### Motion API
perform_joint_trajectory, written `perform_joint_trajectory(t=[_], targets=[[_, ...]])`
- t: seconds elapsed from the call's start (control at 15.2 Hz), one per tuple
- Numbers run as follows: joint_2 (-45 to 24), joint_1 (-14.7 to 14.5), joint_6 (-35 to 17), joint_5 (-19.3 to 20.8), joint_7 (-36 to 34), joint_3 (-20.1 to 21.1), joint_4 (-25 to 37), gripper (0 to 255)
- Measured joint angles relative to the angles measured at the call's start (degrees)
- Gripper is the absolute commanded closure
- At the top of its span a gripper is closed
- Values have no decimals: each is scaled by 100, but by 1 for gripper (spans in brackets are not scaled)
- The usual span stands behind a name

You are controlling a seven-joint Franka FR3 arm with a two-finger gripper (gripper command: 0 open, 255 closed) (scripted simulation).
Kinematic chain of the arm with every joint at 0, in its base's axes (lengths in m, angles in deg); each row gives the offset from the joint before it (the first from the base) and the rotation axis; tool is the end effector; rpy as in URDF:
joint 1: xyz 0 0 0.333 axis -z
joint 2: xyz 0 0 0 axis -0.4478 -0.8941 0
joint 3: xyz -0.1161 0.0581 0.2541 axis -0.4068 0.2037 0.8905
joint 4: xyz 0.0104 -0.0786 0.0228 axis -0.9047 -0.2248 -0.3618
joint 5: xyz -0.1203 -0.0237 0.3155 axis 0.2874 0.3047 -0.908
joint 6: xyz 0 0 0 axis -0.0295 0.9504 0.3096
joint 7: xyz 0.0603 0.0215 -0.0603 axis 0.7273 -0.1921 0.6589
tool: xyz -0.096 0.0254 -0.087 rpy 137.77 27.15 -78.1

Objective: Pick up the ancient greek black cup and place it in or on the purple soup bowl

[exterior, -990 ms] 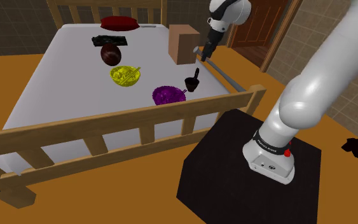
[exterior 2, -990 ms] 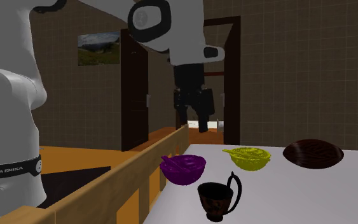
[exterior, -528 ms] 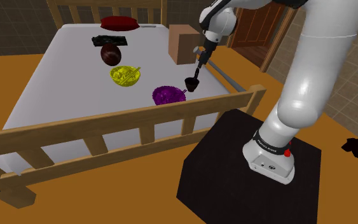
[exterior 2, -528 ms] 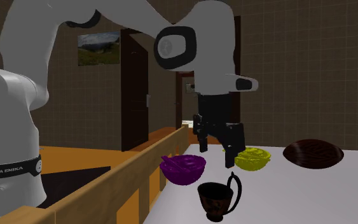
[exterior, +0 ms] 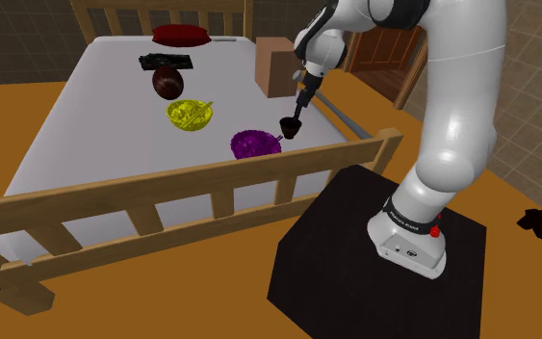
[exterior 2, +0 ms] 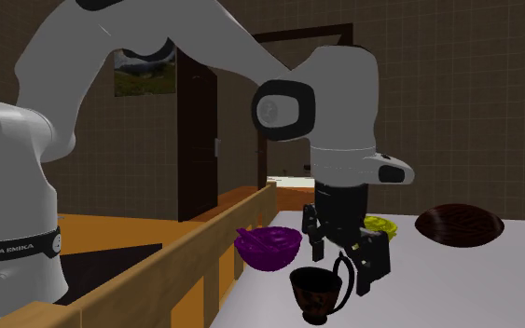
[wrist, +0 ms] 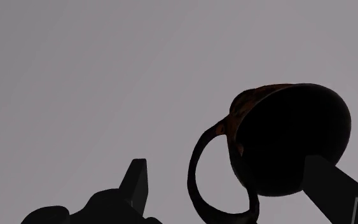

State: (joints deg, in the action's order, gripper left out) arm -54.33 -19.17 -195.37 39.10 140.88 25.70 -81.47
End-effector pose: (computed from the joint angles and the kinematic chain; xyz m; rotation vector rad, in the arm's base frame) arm 0.4792 -0.2941 0.2404 -2.9612 -0.2197 -0.2015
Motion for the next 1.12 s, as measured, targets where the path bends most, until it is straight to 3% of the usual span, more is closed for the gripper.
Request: perform_joint_trajectory(t=[0.66, 0.73, 1.12], targets=[[-264, 59, -202, -202, 124, 133, 34, 0], [-265, 59, -202, -202, 124, 134, 35, 255], [-264, 59, -202, -203, 124, 134, 37, 255]])
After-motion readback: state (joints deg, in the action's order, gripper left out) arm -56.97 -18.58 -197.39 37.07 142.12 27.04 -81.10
